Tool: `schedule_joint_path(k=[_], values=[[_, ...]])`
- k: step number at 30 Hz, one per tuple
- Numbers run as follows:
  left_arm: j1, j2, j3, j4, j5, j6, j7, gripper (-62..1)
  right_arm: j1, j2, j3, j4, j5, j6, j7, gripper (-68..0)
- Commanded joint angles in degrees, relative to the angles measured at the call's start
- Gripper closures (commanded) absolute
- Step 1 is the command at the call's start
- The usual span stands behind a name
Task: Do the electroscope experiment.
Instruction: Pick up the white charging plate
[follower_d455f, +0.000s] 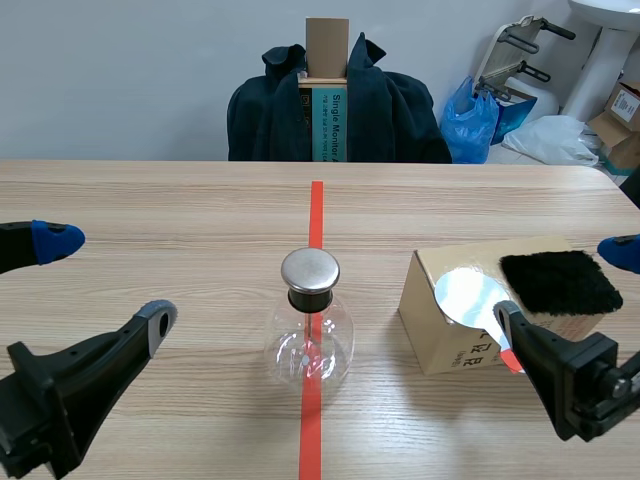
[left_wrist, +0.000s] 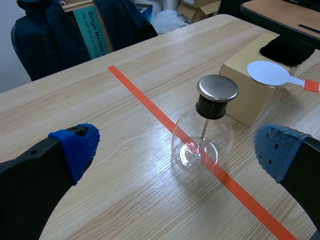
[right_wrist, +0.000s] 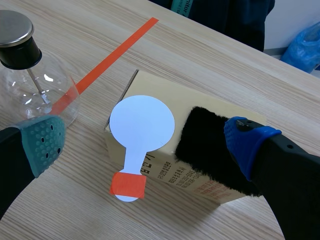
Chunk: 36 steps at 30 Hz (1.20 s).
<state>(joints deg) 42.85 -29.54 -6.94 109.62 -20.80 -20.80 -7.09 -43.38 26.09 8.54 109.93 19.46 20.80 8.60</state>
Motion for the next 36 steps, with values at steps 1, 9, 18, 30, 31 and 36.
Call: schedule_joint_path(k=[1, 9, 18, 30, 31, 36], values=[[-0.2, 0.13, -0.17, 0.74, -0.37, 0.09, -1.31, -62.3, 0.52, 0.59, 0.74, 0.66, 0.0, 0.07, 0.81, -67.9], [-0.17, 0.15, -0.17, 0.74, -0.57, 0.11, -4.02, -62.3, 0.17, 2.71, 3.67, 3.85, -13.18, 2.03, 3.76, -67.9], [-0.15, 0.13, -0.15, 0.74, -0.31, 0.11, -3.15, -62.3, -1.88, 8.59, 5.81, 6.45, -41.11, 1.22, 18.97, -67.9], [-0.17, 0.13, -0.15, 0.74, 1.84, -0.79, -2.03, -62.3, -9.44, 8.57, 7.58, 1.77, -68.83, -16.04, 35.87, -67.9], [-0.17, 0.13, -0.15, 0.74, 1.84, -0.79, -2.03, -62.3, -9.14, 8.48, 7.56, 0.17, -69.83, -17.77, 36.81, -67.9], [-0.17, 0.13, -0.15, 0.74, 2.01, -0.79, -1.88, -62.3, -6.99, 8.48, 5.77, -7.82, -73.48, -24.46, 38.66, -67.9]])
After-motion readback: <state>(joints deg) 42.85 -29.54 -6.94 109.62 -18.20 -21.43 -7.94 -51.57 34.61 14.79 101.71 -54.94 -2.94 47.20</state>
